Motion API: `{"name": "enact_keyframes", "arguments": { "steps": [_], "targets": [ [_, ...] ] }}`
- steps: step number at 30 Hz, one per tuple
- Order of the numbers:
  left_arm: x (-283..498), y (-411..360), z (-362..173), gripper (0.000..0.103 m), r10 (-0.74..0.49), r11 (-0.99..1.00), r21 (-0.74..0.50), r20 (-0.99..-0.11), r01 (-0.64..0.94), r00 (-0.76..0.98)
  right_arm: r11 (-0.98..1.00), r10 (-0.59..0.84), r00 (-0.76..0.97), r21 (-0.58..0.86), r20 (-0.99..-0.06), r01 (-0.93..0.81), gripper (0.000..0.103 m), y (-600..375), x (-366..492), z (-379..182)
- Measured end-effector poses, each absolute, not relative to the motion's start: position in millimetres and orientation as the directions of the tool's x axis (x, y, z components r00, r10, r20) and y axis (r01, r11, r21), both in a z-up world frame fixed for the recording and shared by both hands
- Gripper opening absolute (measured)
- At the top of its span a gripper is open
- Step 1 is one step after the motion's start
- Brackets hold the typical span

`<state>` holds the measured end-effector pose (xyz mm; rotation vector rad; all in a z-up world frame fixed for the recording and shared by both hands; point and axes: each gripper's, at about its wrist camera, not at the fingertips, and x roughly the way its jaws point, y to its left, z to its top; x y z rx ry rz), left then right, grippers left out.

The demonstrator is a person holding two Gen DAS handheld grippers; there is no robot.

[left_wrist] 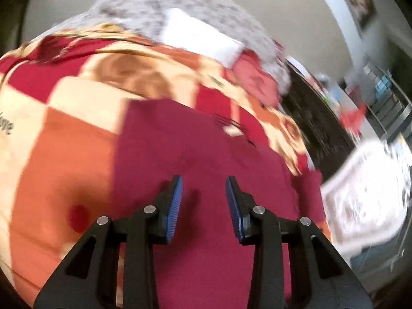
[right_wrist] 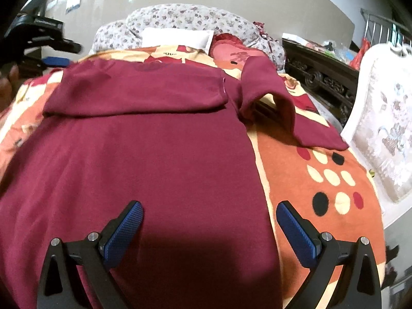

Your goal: Fold small clothes

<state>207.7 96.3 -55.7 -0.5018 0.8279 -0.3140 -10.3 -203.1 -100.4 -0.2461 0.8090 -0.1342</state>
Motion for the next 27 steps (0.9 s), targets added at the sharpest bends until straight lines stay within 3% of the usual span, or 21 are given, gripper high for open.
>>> {"name": "enact_keyframes", "arguments": {
  "steps": [7,11,15,20,22,25,27],
  "targets": [
    [271.6,95.2,-111.1,0.032,-0.35,0.89,-0.45,-0.785,-0.081,0.511,0.971,-0.19,0.678,-0.239,-0.71,0.022,0.103,-208.8,-9.4,-100.1],
    [249.8,85.7,-102.3,0.033,-0.339,0.906,-0.422,-0.759,-0.024,0.556,0.99,-0.115,0.668,-0.143,-0.736,0.013,0.103,-220.4,-1.8,-83.0],
    [219.9,91.7,-91.6,0.035,-0.377,0.887,-0.462,-0.697,0.02,0.61,0.997,-0.055,0.773,-0.073,-0.632,0.011,0.103,-231.5,34.2,-33.9],
    [192.6,98.5,-108.1,0.035,-0.411,0.83,-0.555,-0.676,-0.056,0.612,0.98,0.09,0.716,-0.068,-0.693,-0.189,0.103,-202.3,121.6,-43.0],
    [183.2,92.5,-110.6,0.035,-0.403,0.84,-0.541,-0.677,-0.045,0.616,0.955,0.183,0.618,-0.01,-0.765,-0.296,0.103,-194.7,148.0,-64.1],
    [188.6,80.7,-123.2,0.035,-0.399,0.855,-0.517,-0.709,-0.044,0.581,0.967,0.143,0.526,0.005,-0.838,-0.255,0.103,-208.0,170.7,-102.6],
    [192.0,81.2,-131.7,0.035,-0.409,0.846,-0.531,-0.714,-0.058,0.569,0.967,0.133,0.57,-0.019,-0.81,-0.253,0.103,-209.6,164.2,-105.3]
  ]
}}
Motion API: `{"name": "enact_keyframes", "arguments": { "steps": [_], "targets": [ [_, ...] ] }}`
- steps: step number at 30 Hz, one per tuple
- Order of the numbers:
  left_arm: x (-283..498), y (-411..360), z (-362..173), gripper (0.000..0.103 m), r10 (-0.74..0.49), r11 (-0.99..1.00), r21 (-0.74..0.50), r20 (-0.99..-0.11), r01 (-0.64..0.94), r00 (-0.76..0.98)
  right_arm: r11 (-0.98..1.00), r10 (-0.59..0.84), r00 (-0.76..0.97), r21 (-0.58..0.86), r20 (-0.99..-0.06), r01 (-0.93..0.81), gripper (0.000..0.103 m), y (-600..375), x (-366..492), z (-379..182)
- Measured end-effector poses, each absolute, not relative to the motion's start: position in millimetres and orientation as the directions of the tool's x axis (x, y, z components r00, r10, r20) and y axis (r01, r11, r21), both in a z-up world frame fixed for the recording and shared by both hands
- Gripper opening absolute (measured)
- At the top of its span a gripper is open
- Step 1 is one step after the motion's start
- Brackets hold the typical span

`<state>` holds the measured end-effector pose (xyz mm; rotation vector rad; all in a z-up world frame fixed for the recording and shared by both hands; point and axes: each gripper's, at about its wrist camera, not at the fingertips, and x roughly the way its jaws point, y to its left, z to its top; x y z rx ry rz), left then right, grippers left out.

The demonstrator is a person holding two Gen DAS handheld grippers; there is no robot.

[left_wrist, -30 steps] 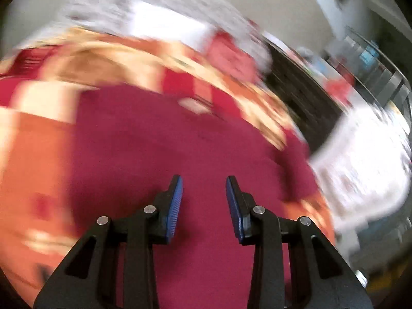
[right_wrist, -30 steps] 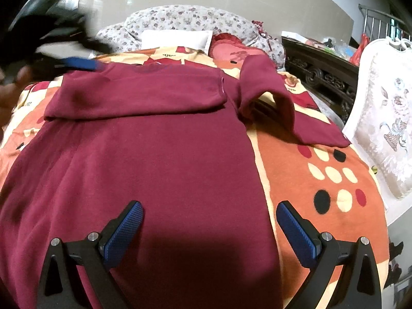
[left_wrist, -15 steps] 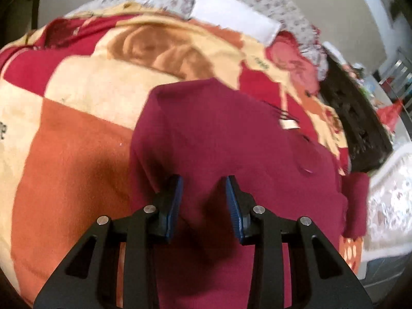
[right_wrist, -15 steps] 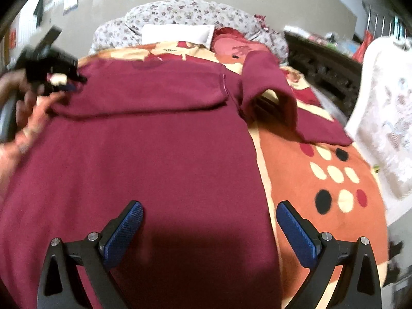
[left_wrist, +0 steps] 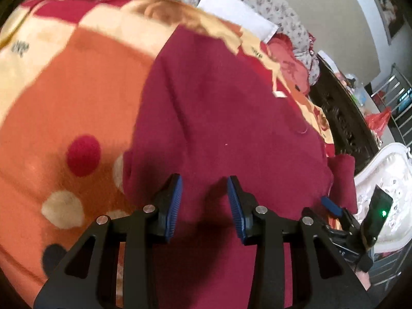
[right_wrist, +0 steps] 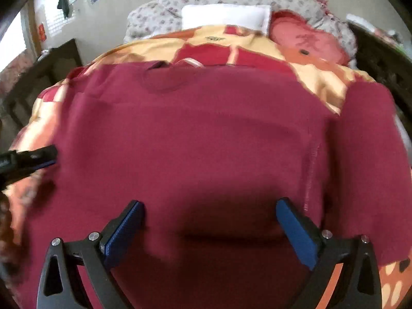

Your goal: Fold small clothes

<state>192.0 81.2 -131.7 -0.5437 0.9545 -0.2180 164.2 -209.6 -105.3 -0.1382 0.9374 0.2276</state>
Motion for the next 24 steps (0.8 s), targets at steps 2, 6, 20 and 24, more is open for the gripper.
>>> {"name": "enact_keyframes", "arguments": {
  "steps": [2,6,20,24],
  "targets": [
    [189.8,79.2,-129.3,0.035,-0.399,0.855,-0.516,-0.717,-0.05,0.572,0.965,0.093,0.559,-0.064,-0.824,-0.254,0.103,-201.0,162.0,-105.1],
    [166.1,73.2,-110.5,0.035,-0.383,0.866,-0.499,-0.701,-0.03,0.602,0.966,0.087,0.569,-0.07,-0.818,-0.25,0.095,-202.6,135.3,-80.4],
    [117.2,9.1,-134.1,0.064,-0.285,0.958,-0.239,-0.731,0.159,0.619,0.785,0.072,0.689,0.467,-0.721,0.407,0.082,-540.9,74.9,-31.1],
    [117.4,10.3,-135.5,0.064,-0.293,0.955,-0.251,-0.728,0.157,0.62,0.585,0.238,0.732,0.696,-0.639,0.417,0.077,-579.7,78.5,-57.8]
  ]
}}
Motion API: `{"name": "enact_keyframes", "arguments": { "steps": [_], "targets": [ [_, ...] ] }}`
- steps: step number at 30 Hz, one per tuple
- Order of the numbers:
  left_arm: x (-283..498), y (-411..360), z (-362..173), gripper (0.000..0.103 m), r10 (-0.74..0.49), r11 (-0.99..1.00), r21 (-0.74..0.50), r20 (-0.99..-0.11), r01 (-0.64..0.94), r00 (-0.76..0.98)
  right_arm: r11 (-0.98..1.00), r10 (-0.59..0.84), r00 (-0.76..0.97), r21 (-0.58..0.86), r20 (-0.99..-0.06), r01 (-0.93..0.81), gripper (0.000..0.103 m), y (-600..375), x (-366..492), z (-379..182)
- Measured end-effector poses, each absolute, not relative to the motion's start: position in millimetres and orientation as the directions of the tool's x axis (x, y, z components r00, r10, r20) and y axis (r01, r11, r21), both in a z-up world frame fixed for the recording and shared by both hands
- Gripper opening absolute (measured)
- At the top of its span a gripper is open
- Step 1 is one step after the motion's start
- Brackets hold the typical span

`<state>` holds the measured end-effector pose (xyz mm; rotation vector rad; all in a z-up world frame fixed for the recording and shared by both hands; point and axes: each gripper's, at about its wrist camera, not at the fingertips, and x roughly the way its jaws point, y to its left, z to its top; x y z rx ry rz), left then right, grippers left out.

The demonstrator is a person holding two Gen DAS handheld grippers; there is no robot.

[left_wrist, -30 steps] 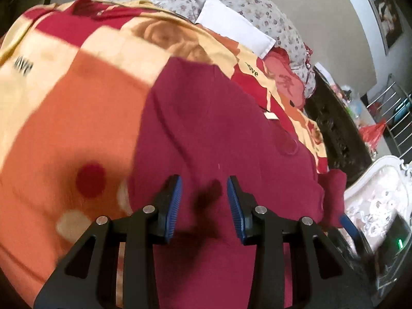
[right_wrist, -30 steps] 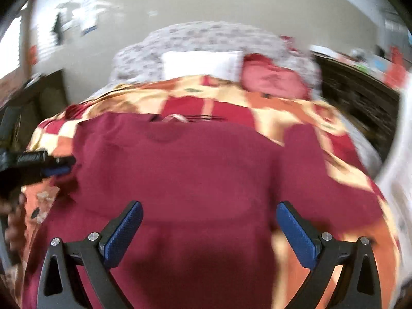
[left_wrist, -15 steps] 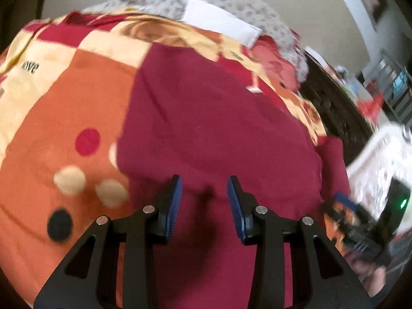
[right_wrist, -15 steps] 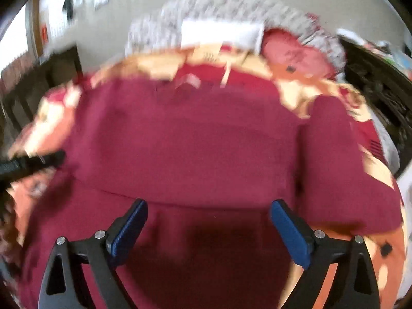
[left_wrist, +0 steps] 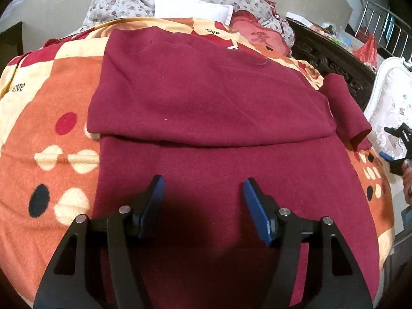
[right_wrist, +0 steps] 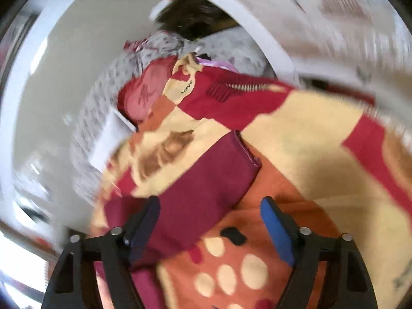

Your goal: Fold small clothes

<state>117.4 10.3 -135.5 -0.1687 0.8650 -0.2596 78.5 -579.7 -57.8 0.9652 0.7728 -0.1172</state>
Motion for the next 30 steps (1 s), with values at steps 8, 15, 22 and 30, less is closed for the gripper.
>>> {"name": "enact_keyframes", "arguments": {
  "steps": [8,15,22,30],
  "targets": [
    [116.5,11.3,-135.4,0.064,-0.292,0.955,-0.252,-0.728,0.154,0.62,0.518,0.248,0.717,0.714,-0.652,0.471,0.058,-594.1,109.4,-100.6],
    [117.7,13.4,-135.6,0.064,-0.298,0.953,-0.261,-0.726,0.152,0.62,0.544,0.219,0.785,0.74,-0.579,0.395,0.014,-589.3,115.6,-88.8],
    [118.5,15.2,-135.2,0.064,-0.305,0.95,-0.272,-0.723,0.151,0.62,0.709,0.284,0.866,0.699,-0.41,0.098,0.006,-501.9,119.4,16.3],
    [115.6,25.1,-134.0,0.064,-0.347,0.932,-0.331,-0.698,0.147,0.626,0.707,0.58,0.75,0.653,-0.318,-0.27,0.006,-305.5,161.9,70.2]
  ]
}}
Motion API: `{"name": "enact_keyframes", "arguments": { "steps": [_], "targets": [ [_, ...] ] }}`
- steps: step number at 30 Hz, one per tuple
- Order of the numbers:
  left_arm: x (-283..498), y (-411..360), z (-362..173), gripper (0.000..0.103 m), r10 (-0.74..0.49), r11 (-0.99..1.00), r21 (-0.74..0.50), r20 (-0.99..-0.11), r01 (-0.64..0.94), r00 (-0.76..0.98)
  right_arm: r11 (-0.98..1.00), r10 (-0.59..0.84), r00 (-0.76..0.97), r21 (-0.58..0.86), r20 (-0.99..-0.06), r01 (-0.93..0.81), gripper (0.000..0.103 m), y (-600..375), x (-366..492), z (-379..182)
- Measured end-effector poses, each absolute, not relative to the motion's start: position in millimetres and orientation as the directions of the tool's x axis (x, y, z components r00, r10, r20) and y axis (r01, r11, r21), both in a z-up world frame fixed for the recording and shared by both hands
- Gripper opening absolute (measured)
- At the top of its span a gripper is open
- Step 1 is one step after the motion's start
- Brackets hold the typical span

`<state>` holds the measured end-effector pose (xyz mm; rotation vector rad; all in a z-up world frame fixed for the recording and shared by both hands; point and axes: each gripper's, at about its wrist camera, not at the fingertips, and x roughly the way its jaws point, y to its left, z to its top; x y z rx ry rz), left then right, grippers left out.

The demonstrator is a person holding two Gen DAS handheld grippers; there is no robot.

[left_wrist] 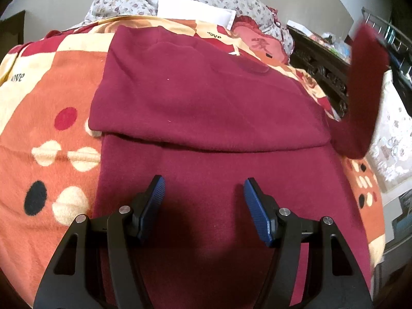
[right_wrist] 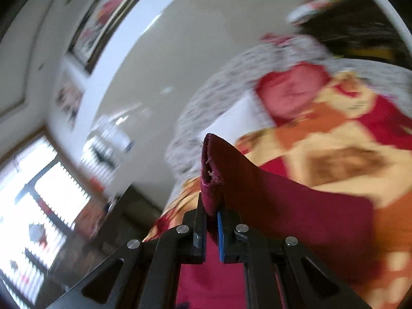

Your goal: Fold small clothes

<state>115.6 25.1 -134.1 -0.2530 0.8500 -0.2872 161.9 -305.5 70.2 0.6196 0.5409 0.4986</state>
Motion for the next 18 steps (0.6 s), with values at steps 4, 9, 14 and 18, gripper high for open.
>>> {"name": "enact_keyframes", "arguments": {
  "steps": [4,9,14,18],
  "targets": [
    [99.7,45.9,-125.2,0.064,-0.343,0.914,-0.4,-0.658,0.076,0.67,0.674,0.695,0.618,0.631,-0.367,-0.384,0.006,-180.0,189.9,49.8],
    [77.0,79.7,-114.8,0.064,-0.318,0.89,-0.455,-0.647,-0.016,0.693,0.685,0.728,0.449,0.558,-0.518,-0.468,0.006,-54.3,203.4,-7.9],
    [82.8,98.1,-111.5,0.064,-0.333,0.879,-0.475,-0.68,-0.046,0.653,0.772,0.632,0.402,0.492,-0.663,-0.404,0.006,-26.4,219.0,-68.2],
    [97.5,101.9,-106.6,0.064,-0.32,0.891,-0.453,-0.682,-0.036,0.657,0.767,0.641,0.346,0.557,-0.685,-0.319,0.054,-45.6,230.2,-82.7]
  ]
}}
